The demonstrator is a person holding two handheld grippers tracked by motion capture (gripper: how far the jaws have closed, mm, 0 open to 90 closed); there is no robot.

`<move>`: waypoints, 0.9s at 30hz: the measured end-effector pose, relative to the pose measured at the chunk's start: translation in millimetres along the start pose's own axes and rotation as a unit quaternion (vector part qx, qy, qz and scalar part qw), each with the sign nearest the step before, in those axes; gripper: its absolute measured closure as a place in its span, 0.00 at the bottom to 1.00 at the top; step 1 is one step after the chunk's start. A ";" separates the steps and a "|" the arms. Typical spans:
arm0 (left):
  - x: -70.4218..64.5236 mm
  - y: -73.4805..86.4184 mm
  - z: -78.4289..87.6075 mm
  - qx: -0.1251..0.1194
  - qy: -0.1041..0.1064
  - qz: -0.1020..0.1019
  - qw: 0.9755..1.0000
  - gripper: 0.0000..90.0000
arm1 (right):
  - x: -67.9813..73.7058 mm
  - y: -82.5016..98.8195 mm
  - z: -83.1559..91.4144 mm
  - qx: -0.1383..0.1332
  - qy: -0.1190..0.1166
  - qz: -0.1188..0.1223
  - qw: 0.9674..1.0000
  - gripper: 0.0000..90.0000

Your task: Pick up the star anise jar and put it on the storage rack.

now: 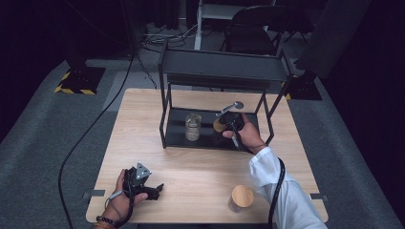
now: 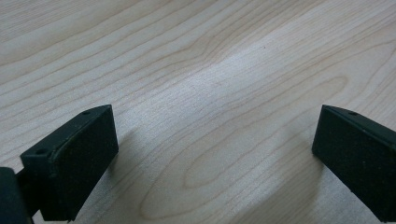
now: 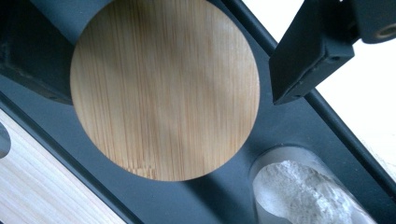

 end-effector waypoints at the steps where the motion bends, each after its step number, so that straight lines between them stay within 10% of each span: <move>1: 0.0 0.0 0.0 0.000 0.000 0.000 1.000 0.00 | 0.6 0.1 1.0 0.001 0.001 -0.003 1.000 0.05; 27: 0.0 0.0 0.0 0.000 0.000 0.000 1.000 0.00 | 12.7 -1.3 41.5 -0.058 0.030 0.029 0.997 0.05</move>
Point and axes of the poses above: each handheld gripper's, and its own axes: z roughly backward along the jaws, y roughly out of its underside, x roughly to its left, the point moved 3 cm from there along -z, roughly forward along the jaws, and after that the axes turned 3 degrees about x, right-handed, at the moved point
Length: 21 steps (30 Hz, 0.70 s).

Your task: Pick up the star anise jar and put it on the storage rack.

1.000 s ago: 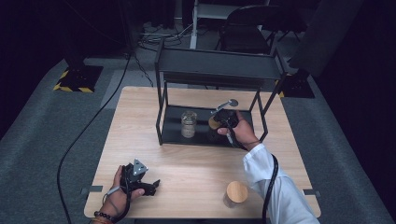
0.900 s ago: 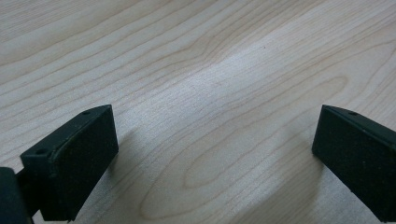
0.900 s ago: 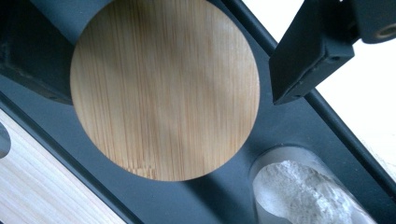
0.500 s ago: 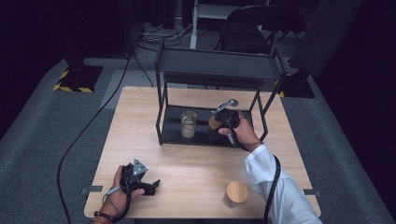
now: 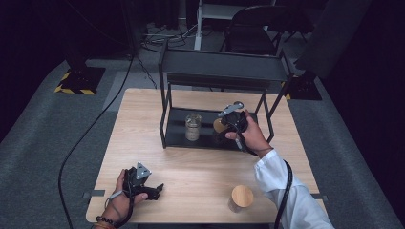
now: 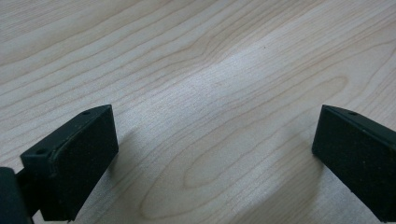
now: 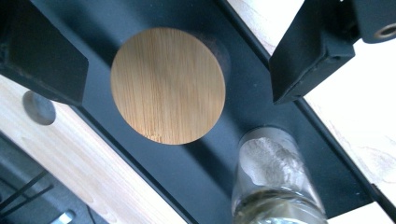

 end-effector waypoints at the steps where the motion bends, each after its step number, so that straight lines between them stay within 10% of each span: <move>1: 0.0 0.0 0.0 0.000 0.000 0.000 1.000 0.00 | 1.0 0.7 2.6 -0.001 0.001 0.001 1.000 0.05; 21: 0.0 -0.1 -0.1 0.000 0.000 0.000 1.000 0.00 | 11.7 32.2 39.6 -0.030 0.020 0.040 0.999 0.04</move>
Point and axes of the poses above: each handheld gripper's, and its own axes: z roughly backward along the jaws, y roughly out of its underside, x roughly to its left, the point moved 3 cm from there along -z, roughly forward along the jaws, and after that the axes turned 3 degrees about x, right-handed, at the moved point
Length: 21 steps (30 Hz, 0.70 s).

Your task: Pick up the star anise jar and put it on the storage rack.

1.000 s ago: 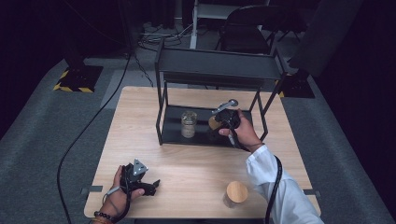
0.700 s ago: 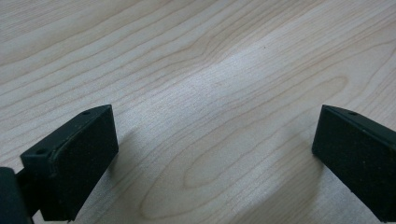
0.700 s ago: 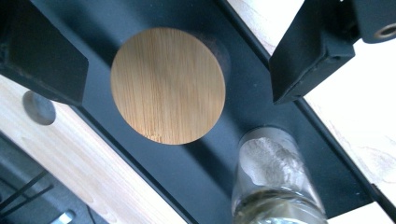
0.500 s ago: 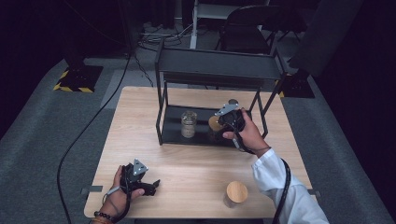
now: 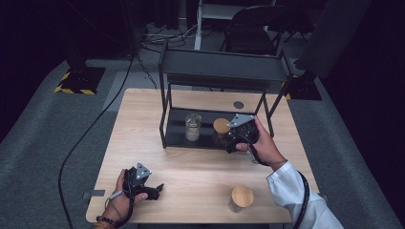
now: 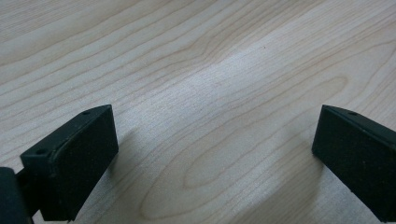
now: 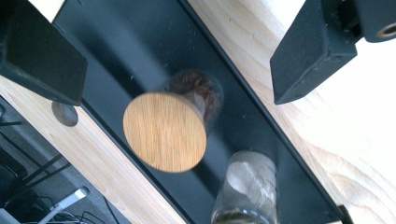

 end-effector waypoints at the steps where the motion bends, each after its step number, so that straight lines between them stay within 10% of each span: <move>1: 0.0 0.0 0.0 0.000 0.000 0.000 1.000 0.00 | 0.4 1.8 1.0 0.001 0.000 0.000 1.000 0.04; 21: -0.1 0.0 0.0 0.000 0.000 0.001 1.000 0.00 | 18.5 45.7 17.1 0.011 -0.010 0.029 0.999 0.04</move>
Point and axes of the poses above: each handheld gripper's, and its own axes: z roughly backward along the jaws, y roughly out of its underside, x roughly to its left, the point moved 3 cm from there along -z, roughly forward along the jaws, and after that the axes turned 3 degrees about x, right-handed, at the moved point
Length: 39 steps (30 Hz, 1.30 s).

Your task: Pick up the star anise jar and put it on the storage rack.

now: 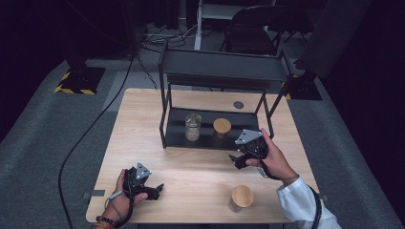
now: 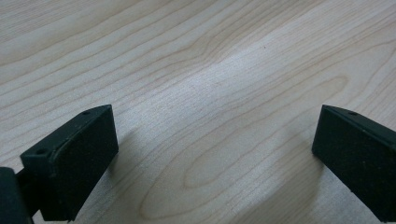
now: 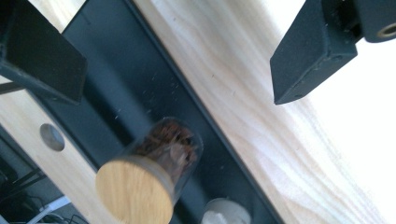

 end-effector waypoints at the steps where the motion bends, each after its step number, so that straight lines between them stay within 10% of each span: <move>1: 0.1 0.0 0.1 0.000 0.000 -0.001 1.000 0.00 | 1.1 2.2 0.5 -0.001 0.001 -0.001 1.000 0.04; 39: 0.1 0.0 0.0 0.000 0.000 0.000 1.000 0.00 | 16.7 90.5 11.6 0.030 0.017 -0.052 0.998 0.04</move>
Point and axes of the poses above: each handheld gripper's, and its own axes: z roughly backward along the jaws, y roughly out of its underside, x roughly to its left, the point moved 3 cm from there along -z, roughly forward along the jaws, and after that the axes turned 3 degrees about x, right-handed, at the moved point
